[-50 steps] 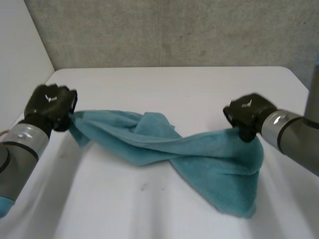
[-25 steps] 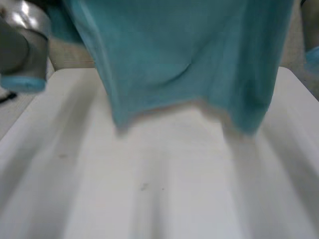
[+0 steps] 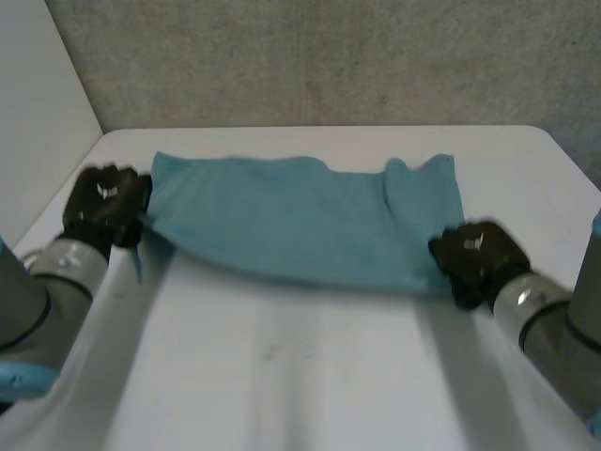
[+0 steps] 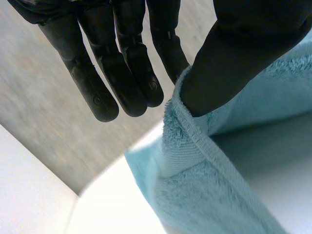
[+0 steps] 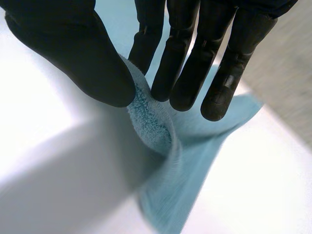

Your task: Fold the laundry

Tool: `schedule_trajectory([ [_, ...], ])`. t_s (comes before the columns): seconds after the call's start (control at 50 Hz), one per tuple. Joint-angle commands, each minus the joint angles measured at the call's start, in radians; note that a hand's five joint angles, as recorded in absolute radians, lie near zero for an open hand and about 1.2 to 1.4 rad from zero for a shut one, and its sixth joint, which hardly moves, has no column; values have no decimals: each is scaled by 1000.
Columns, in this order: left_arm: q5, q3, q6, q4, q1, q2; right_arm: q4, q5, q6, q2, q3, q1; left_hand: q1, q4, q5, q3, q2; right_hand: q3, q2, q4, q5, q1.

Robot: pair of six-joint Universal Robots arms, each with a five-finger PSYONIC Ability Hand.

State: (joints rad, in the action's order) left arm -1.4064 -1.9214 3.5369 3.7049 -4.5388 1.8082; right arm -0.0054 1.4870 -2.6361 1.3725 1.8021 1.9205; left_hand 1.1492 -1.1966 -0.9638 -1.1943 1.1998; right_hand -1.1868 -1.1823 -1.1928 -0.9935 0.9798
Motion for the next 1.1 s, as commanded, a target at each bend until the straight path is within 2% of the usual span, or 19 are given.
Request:
schedule_trajectory([
  [0.02,17,-65,0,-3,-39,-12,79,-2,15,13,-36,-11,247,-200,-258,-202,196,338,334,344,319,-131],
  [0.12,15,-65,-1,-5,-51,-44,77,-2,8,79,-92,-15,247,-200,-258,-202,196,746,741,752,727,-539],
  [0.22,17,-61,-3,-7,-69,-56,64,-11,5,83,-116,-75,247,-200,-258,-202,196,838,833,844,819,-631],
  [0.3,17,-53,-3,-5,-74,-75,64,-57,-53,82,-107,-150,247,-200,-258,-202,196,849,845,855,831,-642],
  [0.48,18,-41,-4,0,-120,-81,77,-240,-215,50,-44,-336,247,-200,-258,-202,196,761,757,767,743,-554],
  [0.58,20,-44,-4,-2,-120,-73,65,-286,-338,23,15,-368,247,-200,-258,-202,196,755,751,761,737,-548],
  [0.68,20,-44,-4,0,-117,-69,9,-292,-418,-41,57,-367,247,-200,-258,-202,196,717,713,723,699,-510],
  [0.94,20,-51,-6,0,-120,-66,-145,-290,-383,-136,88,-325,247,-200,-258,-202,196,535,531,541,516,-328],
  [1.1,20,-51,-6,0,-123,-66,-166,-272,-182,-158,100,-313,247,-200,-258,-202,196,435,431,441,417,-228],
])
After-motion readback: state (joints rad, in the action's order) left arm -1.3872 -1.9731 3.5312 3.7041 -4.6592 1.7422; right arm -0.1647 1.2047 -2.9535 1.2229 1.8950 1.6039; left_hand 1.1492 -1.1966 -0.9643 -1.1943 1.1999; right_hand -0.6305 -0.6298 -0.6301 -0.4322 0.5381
